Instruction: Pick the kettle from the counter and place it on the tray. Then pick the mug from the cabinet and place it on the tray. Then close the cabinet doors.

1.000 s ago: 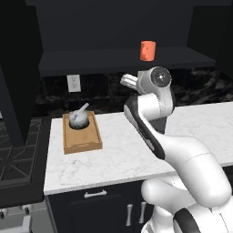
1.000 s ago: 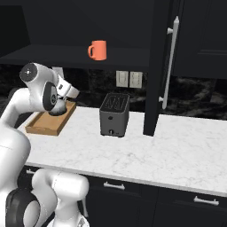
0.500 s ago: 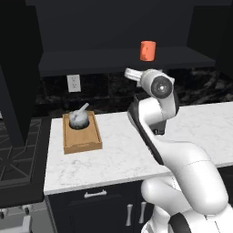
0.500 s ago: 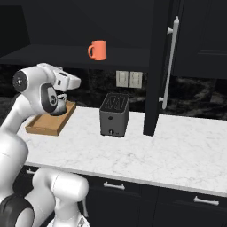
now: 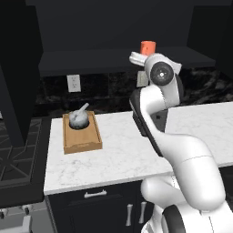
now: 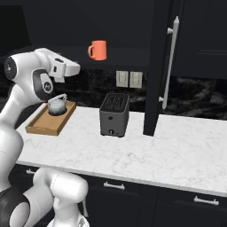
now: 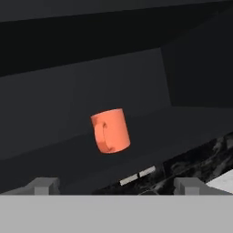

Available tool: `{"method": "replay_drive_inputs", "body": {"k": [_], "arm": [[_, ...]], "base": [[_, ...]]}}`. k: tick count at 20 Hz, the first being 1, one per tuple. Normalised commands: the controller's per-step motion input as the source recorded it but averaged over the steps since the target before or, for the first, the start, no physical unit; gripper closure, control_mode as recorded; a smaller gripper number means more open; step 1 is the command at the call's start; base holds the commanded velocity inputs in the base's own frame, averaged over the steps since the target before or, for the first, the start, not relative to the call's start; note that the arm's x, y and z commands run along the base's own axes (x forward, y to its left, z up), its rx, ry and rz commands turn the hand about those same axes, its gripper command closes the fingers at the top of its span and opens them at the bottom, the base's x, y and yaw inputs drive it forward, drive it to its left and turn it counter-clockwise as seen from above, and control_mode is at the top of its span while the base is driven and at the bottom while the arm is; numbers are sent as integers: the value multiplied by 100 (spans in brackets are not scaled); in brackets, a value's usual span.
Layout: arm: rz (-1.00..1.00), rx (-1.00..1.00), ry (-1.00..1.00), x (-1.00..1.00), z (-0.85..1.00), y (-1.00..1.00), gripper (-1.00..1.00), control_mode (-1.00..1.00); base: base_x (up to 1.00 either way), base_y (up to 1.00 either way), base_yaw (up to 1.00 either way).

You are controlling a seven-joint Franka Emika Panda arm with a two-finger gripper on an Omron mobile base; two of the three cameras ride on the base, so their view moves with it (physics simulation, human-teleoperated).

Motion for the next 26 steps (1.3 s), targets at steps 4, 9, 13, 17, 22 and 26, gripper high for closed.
{"method": "replay_drive_inputs", "body": {"k": [4,9,13,17,22,26], "arm": [[-3,0,0,0,9,0,-100,-100],[0,0,0,7,0,0,-100,-100],[-2,0,4,35,9,-1,-100,-100],[-2,-1,2,41,20,0,-100,-100],[-5,-6,0,19,22,0,-100,-100],[-7,-23,0,20,19,4,-100,-100]], "base": [[0,0,0],[0,0,0],[0,0,0],[0,0,0],[0,0,0],[0,0,0]]}}
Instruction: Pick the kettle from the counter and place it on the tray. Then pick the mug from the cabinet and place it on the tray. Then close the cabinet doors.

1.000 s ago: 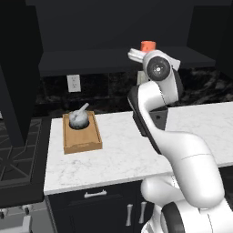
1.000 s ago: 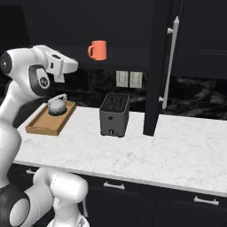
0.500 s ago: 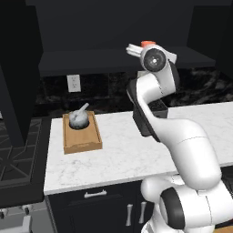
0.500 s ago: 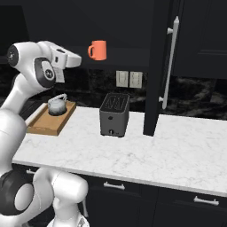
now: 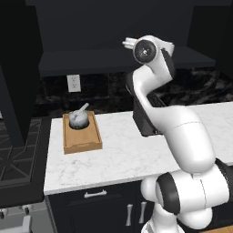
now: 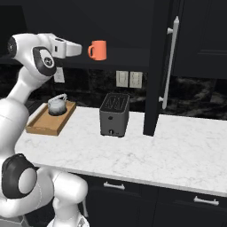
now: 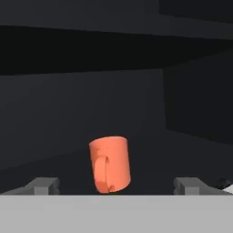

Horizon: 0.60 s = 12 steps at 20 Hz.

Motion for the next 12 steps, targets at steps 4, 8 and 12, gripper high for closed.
{"method": "replay_drive_inputs", "body": {"k": [4,8,12], "arm": [[-5,-28,0,25,2,2,-100,-100],[-2,-10,3,19,0,3,-100,-100],[0,0,0,4,-9,0,-100,-100]], "base": [[0,0,0],[0,0,0],[0,0,0]]}}
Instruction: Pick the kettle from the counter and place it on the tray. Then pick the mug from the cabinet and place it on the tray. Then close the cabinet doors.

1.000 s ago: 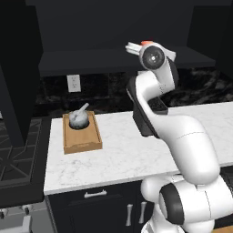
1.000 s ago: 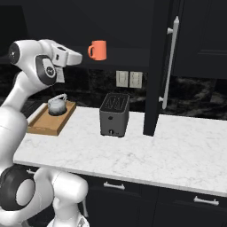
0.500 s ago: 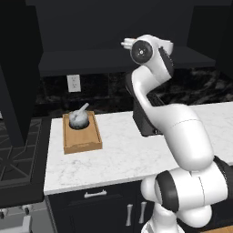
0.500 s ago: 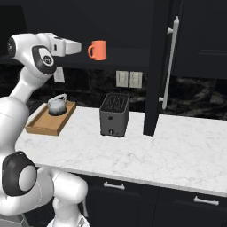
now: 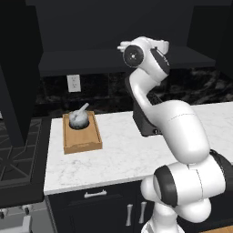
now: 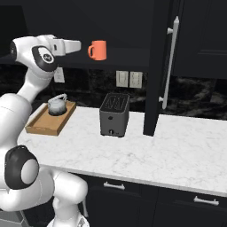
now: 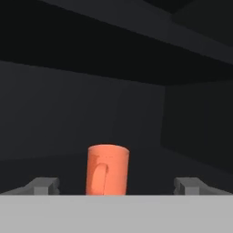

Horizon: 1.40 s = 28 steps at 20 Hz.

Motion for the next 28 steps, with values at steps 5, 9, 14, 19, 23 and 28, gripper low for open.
{"method": "replay_drive_inputs", "body": {"k": [5,9,14,19,23,28], "arm": [[-1,0,3,5,-19,0,-100,-100],[-3,0,2,5,-17,2,-100,-100],[-2,0,1,12,-9,3,-100,-100],[-1,0,0,23,-4,0,-100,-100],[-1,0,0,23,-5,0,-100,-100],[-1,0,0,24,-7,0,-100,-100]], "base": [[0,0,0],[0,0,0],[0,0,0],[0,0,0],[0,0,0],[0,0,0]]}}
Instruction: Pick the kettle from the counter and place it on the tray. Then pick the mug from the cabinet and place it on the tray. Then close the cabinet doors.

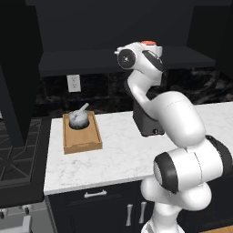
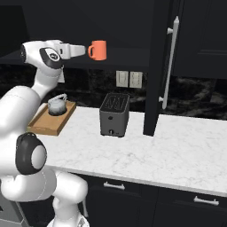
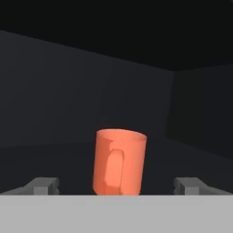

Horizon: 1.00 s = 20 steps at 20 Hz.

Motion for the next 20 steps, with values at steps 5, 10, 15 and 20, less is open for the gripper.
{"method": "replay_drive_inputs", "body": {"k": [5,10,15,20], "arm": [[-1,0,1,27,-11,0,-100,-100],[-6,2,2,29,-11,-2,-100,-100],[-9,4,0,23,-3,-6,-100,-100],[-8,3,1,28,-2,0,-100,-100]], "base": [[0,0,0],[0,0,0],[0,0,0],[0,0,0]]}}
